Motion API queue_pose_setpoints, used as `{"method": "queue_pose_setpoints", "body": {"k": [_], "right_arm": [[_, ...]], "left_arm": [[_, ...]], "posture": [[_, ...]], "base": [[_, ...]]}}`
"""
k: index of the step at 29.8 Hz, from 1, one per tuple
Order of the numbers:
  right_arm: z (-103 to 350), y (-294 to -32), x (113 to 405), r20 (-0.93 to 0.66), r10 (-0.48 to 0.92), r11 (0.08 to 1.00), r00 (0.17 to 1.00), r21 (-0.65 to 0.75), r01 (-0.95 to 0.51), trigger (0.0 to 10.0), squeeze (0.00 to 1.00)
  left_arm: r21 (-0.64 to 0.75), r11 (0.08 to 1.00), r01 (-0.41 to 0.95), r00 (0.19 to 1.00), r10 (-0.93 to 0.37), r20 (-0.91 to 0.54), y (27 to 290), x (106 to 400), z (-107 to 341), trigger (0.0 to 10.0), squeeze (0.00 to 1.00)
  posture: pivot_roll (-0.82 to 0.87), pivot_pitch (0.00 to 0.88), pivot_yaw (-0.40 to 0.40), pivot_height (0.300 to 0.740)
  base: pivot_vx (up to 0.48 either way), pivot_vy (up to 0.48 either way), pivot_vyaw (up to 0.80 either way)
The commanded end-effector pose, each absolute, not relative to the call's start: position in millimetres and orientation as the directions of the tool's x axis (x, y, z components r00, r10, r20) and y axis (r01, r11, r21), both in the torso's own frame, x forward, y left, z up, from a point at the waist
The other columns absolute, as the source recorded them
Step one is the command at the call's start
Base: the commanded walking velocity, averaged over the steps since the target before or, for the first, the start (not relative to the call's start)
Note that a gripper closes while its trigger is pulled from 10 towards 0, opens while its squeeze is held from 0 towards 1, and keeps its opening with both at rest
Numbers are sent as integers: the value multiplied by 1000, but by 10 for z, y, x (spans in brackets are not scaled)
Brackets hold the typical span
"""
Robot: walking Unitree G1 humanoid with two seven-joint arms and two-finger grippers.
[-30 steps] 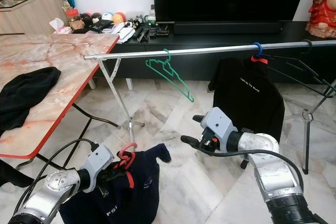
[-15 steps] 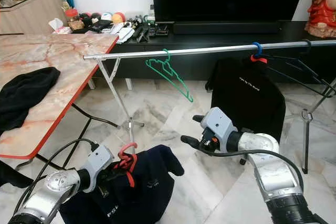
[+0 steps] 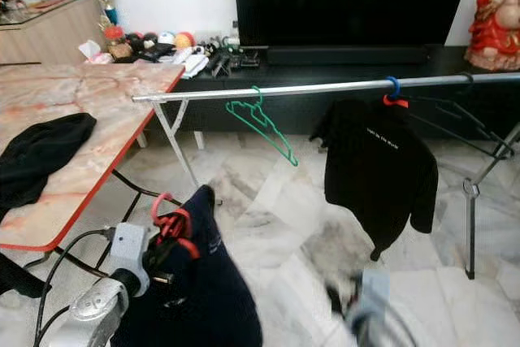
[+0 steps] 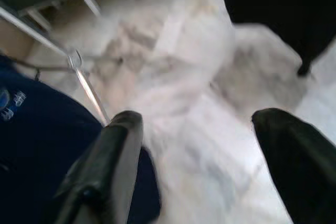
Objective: Hang hanger
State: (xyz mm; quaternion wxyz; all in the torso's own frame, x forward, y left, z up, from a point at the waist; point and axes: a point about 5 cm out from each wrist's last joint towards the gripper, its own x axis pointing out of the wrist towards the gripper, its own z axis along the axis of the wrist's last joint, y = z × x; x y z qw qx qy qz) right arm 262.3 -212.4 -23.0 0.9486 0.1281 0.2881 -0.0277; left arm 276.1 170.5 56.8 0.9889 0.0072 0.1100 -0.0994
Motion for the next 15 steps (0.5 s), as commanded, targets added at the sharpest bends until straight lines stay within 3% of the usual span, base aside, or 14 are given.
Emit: {"method": "queue_pose_setpoints", "body": {"k": [1, 3, 7, 15], "right_arm": [[-482, -2056, 2350, -655, 9, 961, 755, 215, 175, 10000, 0], [-544, -2019, 2279, -677, 0, 962, 736, 202, 186, 10000, 0], [-624, -1972, 2170, -708, -1, 964, 706, 188, 190, 10000, 0], [-741, -2039, 1957, -754, -85, 953, 651, 128, 274, 10000, 0]], "left_arm": [[26, 990, 139, 971, -131, -200, 1795, 2757, 641, 10000, 0], [8, 999, 53, 977, -50, -209, 1867, 2725, 619, 10000, 0], [8, 1000, 25, 975, -23, -221, 1920, 2697, 591, 10000, 0], [-12, 999, 37, 970, -39, -241, 1842, 2645, 577, 10000, 0]], "posture": [[-5, 0, 51, 740], [-3, 0, 49, 740], [-6, 0, 47, 740], [-9, 0, 46, 740]], "base": [[0, 0, 0], [0, 0, 0], [0, 0, 0], [30, -417, 0]]}}
